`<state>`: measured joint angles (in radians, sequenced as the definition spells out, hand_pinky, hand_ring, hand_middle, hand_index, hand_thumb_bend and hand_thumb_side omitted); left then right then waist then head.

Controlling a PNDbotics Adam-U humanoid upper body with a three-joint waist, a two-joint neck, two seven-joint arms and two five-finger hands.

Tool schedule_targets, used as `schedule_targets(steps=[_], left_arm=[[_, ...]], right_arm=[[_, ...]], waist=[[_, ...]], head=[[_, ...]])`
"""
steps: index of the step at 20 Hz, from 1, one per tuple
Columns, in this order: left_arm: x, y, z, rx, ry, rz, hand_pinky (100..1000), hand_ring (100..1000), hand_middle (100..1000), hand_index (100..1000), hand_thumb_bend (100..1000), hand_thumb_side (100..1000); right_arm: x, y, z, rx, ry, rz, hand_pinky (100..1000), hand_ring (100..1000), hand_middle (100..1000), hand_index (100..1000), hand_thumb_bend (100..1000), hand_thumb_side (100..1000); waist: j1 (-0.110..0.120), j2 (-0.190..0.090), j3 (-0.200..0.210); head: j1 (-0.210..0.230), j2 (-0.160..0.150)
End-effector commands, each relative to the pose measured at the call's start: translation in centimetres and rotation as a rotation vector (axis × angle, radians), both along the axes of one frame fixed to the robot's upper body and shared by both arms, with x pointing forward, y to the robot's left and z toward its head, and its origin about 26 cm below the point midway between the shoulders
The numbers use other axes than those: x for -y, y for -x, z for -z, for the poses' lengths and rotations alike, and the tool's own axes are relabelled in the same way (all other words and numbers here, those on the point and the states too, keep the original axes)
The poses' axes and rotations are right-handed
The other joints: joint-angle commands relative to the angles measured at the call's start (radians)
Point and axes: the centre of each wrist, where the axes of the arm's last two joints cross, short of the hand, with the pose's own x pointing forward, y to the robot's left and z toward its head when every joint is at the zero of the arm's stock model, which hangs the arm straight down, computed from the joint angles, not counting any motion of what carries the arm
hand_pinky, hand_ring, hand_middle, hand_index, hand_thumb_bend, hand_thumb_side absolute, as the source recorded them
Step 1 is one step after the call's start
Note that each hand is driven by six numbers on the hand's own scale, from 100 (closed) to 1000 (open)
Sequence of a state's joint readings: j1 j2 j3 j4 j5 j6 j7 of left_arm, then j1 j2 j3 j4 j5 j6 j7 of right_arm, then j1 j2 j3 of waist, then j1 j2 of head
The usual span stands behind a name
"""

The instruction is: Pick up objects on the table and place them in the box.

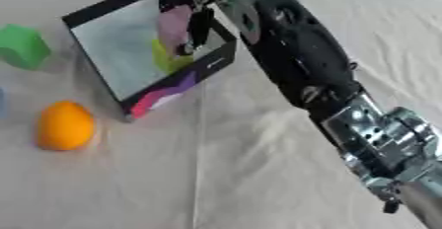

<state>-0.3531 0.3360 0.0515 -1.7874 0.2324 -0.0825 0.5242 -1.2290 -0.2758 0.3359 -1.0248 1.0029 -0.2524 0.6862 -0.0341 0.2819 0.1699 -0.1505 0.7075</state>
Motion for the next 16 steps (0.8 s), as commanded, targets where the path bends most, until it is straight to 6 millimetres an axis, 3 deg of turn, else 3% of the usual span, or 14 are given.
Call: schedule_targets(steps=[1,4,8,9,10,16], left_arm=[[0.0,0.1,-0.9,0.029,-0.019,0.002,865,845,813,797,186,672],[0.0,0.1,-0.9,0.030,-0.019,0.003,863,844,811,796,187,667],[0.0,0.1,-0.9,0.031,-0.017,0.001,864,847,812,796,191,664],[0.0,0.1,-0.9,0.032,-0.015,-0.002,864,848,814,796,193,662],[-0.1,0.1,-0.9,0.034,-0.011,-0.006,864,848,814,797,196,661],[-0.2,0.1,-0.7,0.024,-0.005,-0.021,864,850,817,798,196,663]], right_arm=[[0.3,-0.3,-0.2,0.048,-0.011,0.026,800,780,763,858,437,275],[0.4,-0.4,-0.2,0.077,-0.005,0.025,850,846,836,919,434,275],[0.8,-0.4,-0.8,0.083,0.000,0.020,862,860,849,929,430,255],[0.9,-0.3,-1.1,0.087,-0.006,0.020,866,864,853,936,371,240],[1.0,-0.3,-1.4,0.092,-0.013,0.022,869,868,852,936,428,249],[2.7,0.3,-4.1,0.115,-0.076,0.034,890,875,852,947,420,222]], waist=[[0.007,-0.031,0.001],[0.007,-0.031,0.000],[0.008,-0.031,-0.002],[0.008,-0.031,-0.002],[0.008,-0.031,-0.002],[0.007,-0.036,-0.008]], head=[[0.000,-0.003],[0.000,-0.003],[0.000,-0.002],[0.000,-0.002],[0.001,-0.001],[0.006,0.000]])
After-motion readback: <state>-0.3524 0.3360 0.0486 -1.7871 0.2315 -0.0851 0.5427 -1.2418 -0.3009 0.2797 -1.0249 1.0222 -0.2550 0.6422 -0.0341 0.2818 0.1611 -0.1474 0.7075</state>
